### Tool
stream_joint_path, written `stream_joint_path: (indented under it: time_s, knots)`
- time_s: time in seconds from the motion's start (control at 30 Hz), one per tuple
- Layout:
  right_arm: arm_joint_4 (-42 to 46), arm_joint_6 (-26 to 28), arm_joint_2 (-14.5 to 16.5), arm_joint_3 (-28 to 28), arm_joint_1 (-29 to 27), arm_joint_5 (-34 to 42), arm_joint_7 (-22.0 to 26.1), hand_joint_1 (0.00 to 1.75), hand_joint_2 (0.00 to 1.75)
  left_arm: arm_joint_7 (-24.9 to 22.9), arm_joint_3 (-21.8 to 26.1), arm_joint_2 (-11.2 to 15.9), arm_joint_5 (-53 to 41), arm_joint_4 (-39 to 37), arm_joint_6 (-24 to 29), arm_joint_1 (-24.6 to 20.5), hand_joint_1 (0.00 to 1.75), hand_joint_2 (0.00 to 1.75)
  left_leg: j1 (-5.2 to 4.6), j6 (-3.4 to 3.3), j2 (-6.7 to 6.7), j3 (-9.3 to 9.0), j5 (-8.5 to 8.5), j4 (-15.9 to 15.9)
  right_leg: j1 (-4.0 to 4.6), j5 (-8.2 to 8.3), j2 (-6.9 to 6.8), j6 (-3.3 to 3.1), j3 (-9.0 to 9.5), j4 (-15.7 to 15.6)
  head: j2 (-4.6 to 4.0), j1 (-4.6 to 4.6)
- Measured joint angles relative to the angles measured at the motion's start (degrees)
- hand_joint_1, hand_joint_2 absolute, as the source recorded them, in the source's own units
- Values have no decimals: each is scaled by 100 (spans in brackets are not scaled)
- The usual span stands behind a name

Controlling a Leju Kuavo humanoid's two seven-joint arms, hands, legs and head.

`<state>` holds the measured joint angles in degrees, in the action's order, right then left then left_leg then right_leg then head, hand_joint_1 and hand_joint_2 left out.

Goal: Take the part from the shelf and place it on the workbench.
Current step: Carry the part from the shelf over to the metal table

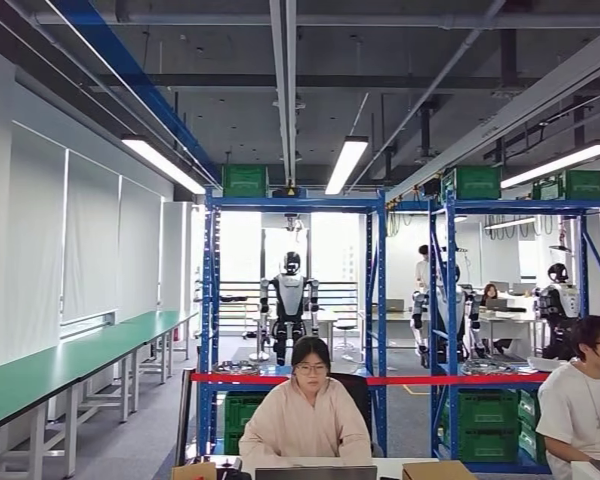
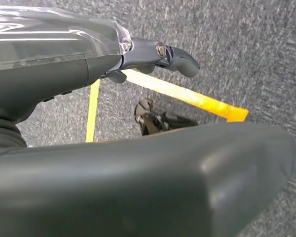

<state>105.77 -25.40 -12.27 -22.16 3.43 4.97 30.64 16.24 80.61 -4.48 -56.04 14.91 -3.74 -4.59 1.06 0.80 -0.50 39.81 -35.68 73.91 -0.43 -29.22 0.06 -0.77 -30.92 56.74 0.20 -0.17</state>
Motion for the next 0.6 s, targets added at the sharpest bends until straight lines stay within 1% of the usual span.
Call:
stream_joint_path:
  time_s: [0.03, 0.07, 0.1, 0.13, 0.17, 0.2, 0.27, 0.3, 0.33, 0.37, 0.4, 0.43, 0.47, 0.5, 0.53, 0.57, 0.6]
  knots:
    - [0, 0, 0, -1, -7, -1, 1, 175, 175, 0, 0, 2, 0, 0, 1, 3, 0, 175, 3, -3, 2, -76, 226, -252, -2, -34, 5, 12, 47, 2, 0, 0]
    - [0, 0, 1, -2, -12, -1, 1, 175, 175, 0, 0, 3, 0, 0, 2, 3, 0, 175, 5, -11, 6, -226, 489, -651, -3, -76, 8, 32, 98, 6, 0, 0]
    - [0, 0, 0, -2, -14, -1, 2, 175, 175, 0, 0, 5, -1, 0, 2, 1, 0, 175, 0, -26, 11, -379, 675, -1011, 6, -118, 10, 60, 139, 14, 0, 0]
    - [1, 0, 0, -2, -14, -3, 2, 175, 175, -1, 0, 6, 0, 0, 1, -5, 0, 175, -7, -52, 14, -495, 770, -1275, 17, -154, 13, 93, 159, 29, 0, -1]
    - [1, 0, 0, -2, -14, -6, 2, 175, 175, 0, 0, 6, 0, 0, 1, -9, 0, 175, -18, -79, 16, -551, 783, -1407, 25, -179, 15, 125, 164, 37, 1, -1]
    - [2, 0, 0, -2, -14, -8, 2, 175, 175, 0, 0, 6, 0, 0, 0, -10, 0, 175, -32, -110, 14, -564, 742, -1428, 31, -192, 18, 156, 163, 39, 1, -1]
    - [8, 1, 0, 0, -16, -8, 2, 175, 175, 1, 0, 6, -1, 0, 0, -2, 0, 175, -25, -172, 9, -576, 716, -1457, 21, -227, 17, 210, 173, 42, 1, 0]
    - [15, 1, -1, 2, -12, -8, 3, 175, 175, 1, 0, 8, -1, 0, 1, -2, 0, 175, -13, -204, 7, -590, 707, -1467, 16, -285, 14, 239, 149, 120, 1, 1]
    - [23, 2, -1, 3, -8, -7, 3, 175, 175, 3, 0, 9, 0, 0, 1, -6, 0, 175, 0, -233, 8, -607, 698, -1476, 11, -393, 11, 267, 62, 315, 1, 1]
    - [29, 3, -1, 4, -6, -7, 4, 175, 175, 4, 0, 10, 1, 0, 2, -12, 0, 175, 4, -258, 8, -622, 686, -1480, 4, -542, 8, 293, -99, 634, 1, 1]
    - [29, 3, -1, 4, -5, -8, 4, 175, 175, 5, 0, 12, 1, 0, 2, -17, 0, 175, 3, -278, 8, -634, 669, -1481, -1, -708, 7, 311, -329, 1051, 1, 0]
    - [23, 2, -1, 3, -6, -10, 4, 175, 175, 5, 0, 11, 1, 0, 1, -16, 0, 175, -1, -289, 8, -650, 651, -1480, -4, -832, 7, 322, -566, 1453, 0, -1]
    - [14, 1, -1, 2, -8, -19, 3, 175, 175, 4, 0, 10, 1, 0, -1, -12, 0, 175, -5, -296, 7, -673, 629, -1480, -5, -862, 7, 325, -751, 1721, 0, -1]
    - [3, 0, -1, 0, -4, -35, 1, 175, 175, 4, 0, 9, 0, 0, -2, -7, 0, 175, -10, -297, 3, -709, 605, -1479, -4, -769, 7, 319, -838, 1776, 0, -1]
    - [-8, 0, -1, -3, 9, -57, -3, 175, 175, 4, -1, 8, -2, 0, -2, -4, 0, 175, -17, -295, -3, -755, 576, -1479, -1, -557, 8, 301, -807, 1584, 0, -1]
    - [-19, 3, -1, -7, 36, -84, -9, 175, 175, 4, -2, 7, -10, 0, -1, -3, 0, 175, -25, -289, -10, -810, 543, -1481, 7, -267, 9, 266, -687, 1197, 0, -1]
    - [-33, 14, -1, -11, 80, -118, -22, 175, 175, 5, -4, 1, -20, -1, -1, -5, 0, 175, -32, -278, -15, -855, 513, -1488, 19, -38, 12, 216, -548, 818, 0, 1]
